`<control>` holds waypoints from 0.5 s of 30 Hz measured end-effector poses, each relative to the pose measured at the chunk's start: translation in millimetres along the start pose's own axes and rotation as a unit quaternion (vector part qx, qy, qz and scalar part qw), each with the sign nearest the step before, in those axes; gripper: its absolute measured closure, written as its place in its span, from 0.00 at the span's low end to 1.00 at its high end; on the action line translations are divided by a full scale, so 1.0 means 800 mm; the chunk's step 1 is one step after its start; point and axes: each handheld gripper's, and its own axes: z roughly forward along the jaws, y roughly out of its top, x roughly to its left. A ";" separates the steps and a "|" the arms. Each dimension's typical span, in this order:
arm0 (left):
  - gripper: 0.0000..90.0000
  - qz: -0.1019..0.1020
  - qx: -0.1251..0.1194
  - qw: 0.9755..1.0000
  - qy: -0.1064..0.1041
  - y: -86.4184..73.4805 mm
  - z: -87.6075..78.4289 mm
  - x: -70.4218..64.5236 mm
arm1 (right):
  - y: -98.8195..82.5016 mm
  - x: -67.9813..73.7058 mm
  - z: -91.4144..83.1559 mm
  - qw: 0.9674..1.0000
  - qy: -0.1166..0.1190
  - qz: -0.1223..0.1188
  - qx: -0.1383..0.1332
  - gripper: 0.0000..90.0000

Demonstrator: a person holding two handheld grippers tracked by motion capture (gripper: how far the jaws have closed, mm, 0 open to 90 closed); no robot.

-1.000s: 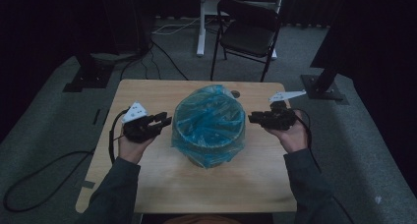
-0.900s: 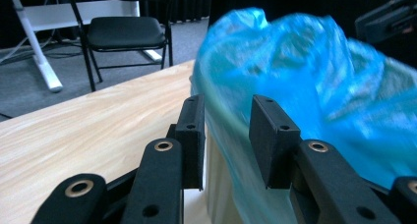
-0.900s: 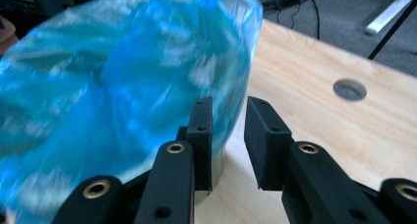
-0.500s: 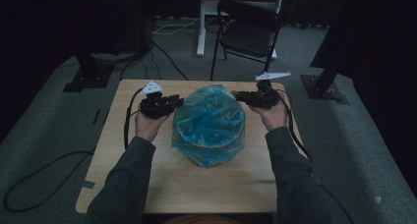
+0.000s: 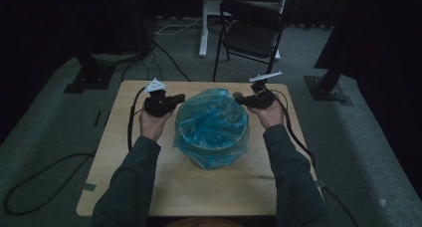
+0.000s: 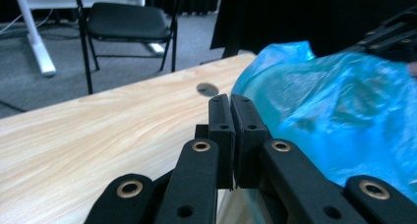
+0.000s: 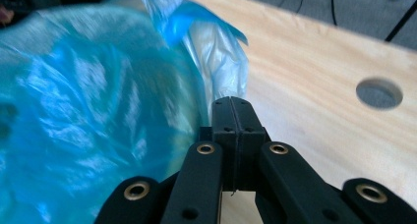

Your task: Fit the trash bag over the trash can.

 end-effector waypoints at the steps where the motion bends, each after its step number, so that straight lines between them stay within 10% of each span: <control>1: 0.99 0.000 0.000 1.000 0.000 0.000 0.000 0.000 | 0.000 0.000 0.000 1.000 0.000 0.000 0.000 1.00; 8: 0.96 -0.005 0.007 1.000 0.005 -0.008 0.003 0.005 | -0.026 -0.021 0.013 0.997 0.008 0.028 0.069 1.00; 15: 0.86 -0.002 -0.020 1.000 0.004 0.000 -0.014 0.002 | -0.035 -0.021 -0.003 0.998 -0.011 0.022 0.058 0.91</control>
